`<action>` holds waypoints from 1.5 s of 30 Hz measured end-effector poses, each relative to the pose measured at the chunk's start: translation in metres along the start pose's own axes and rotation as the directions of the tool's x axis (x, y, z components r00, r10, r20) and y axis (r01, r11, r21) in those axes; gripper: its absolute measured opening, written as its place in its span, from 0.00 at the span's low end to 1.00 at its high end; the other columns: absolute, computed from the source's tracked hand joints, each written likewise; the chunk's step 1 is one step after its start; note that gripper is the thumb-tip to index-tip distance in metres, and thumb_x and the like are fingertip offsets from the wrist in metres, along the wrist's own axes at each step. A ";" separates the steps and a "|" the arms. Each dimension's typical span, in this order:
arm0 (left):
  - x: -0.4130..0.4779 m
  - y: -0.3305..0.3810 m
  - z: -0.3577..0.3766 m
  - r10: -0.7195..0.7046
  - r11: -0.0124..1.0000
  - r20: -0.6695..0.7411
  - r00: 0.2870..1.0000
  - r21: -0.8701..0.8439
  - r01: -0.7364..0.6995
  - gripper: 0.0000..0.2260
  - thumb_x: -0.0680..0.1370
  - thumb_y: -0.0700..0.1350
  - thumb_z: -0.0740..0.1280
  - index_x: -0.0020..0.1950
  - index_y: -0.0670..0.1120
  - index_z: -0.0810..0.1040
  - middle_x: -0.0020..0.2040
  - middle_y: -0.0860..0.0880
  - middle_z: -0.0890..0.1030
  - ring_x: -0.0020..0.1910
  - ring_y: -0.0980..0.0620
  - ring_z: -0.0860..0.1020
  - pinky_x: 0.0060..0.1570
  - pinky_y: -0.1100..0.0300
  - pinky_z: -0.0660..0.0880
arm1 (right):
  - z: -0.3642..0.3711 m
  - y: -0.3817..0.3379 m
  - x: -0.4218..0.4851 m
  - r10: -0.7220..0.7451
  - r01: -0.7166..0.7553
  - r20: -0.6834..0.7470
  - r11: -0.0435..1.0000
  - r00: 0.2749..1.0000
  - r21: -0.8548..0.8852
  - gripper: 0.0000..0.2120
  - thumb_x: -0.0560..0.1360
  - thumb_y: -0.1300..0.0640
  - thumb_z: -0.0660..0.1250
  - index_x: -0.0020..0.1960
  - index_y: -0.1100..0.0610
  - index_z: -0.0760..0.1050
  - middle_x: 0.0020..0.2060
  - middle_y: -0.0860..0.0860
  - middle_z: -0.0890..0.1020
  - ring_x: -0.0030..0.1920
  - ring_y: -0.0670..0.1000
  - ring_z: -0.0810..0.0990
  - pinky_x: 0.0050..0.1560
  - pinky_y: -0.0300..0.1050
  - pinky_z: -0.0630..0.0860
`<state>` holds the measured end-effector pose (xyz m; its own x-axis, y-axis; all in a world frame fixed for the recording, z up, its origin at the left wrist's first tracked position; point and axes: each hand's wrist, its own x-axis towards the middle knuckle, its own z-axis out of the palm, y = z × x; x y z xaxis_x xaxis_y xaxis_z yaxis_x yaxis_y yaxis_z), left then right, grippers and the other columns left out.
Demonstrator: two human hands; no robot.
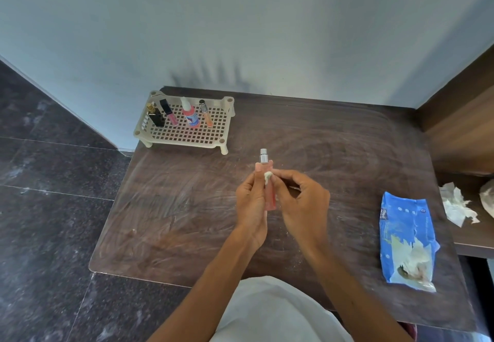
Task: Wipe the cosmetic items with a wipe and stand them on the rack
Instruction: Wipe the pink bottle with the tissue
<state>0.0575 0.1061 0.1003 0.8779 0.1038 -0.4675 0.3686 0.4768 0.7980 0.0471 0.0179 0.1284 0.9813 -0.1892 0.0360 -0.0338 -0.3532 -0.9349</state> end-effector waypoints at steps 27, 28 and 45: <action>0.006 0.015 -0.007 -0.132 0.958 0.053 0.990 -0.250 0.141 0.19 0.85 0.50 0.56 0.66 0.38 0.75 0.62 0.40 0.82 0.61 0.47 0.82 0.54 0.55 0.82 | -0.009 0.002 -0.008 -0.068 0.075 0.070 0.991 0.995 -0.114 0.09 0.75 0.52 0.73 0.55 0.50 0.84 0.45 0.38 0.84 0.46 0.37 0.83 0.48 0.30 0.78; 0.007 0.016 -0.008 -0.127 0.958 0.053 0.990 -0.253 0.136 0.18 0.85 0.49 0.56 0.65 0.38 0.75 0.62 0.40 0.82 0.61 0.46 0.82 0.59 0.55 0.80 | -0.011 0.005 -0.018 -0.074 0.083 0.074 0.988 0.994 -0.128 0.09 0.75 0.52 0.73 0.55 0.49 0.84 0.45 0.37 0.83 0.46 0.36 0.82 0.47 0.29 0.78; 0.007 0.016 -0.001 -0.139 0.986 0.141 0.980 -0.068 0.150 0.16 0.83 0.48 0.62 0.66 0.39 0.78 0.59 0.38 0.81 0.54 0.45 0.80 0.58 0.45 0.78 | -0.004 0.000 0.023 -0.035 0.036 0.008 0.997 0.999 -0.065 0.07 0.77 0.54 0.72 0.55 0.51 0.84 0.47 0.42 0.86 0.48 0.39 0.83 0.50 0.37 0.81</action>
<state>0.0690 0.1150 0.1092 0.8524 -0.0878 -0.5154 0.4742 0.5453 0.6912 0.0688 0.0099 0.1306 0.9833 -0.1693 0.0661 -0.0110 -0.4189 -0.9080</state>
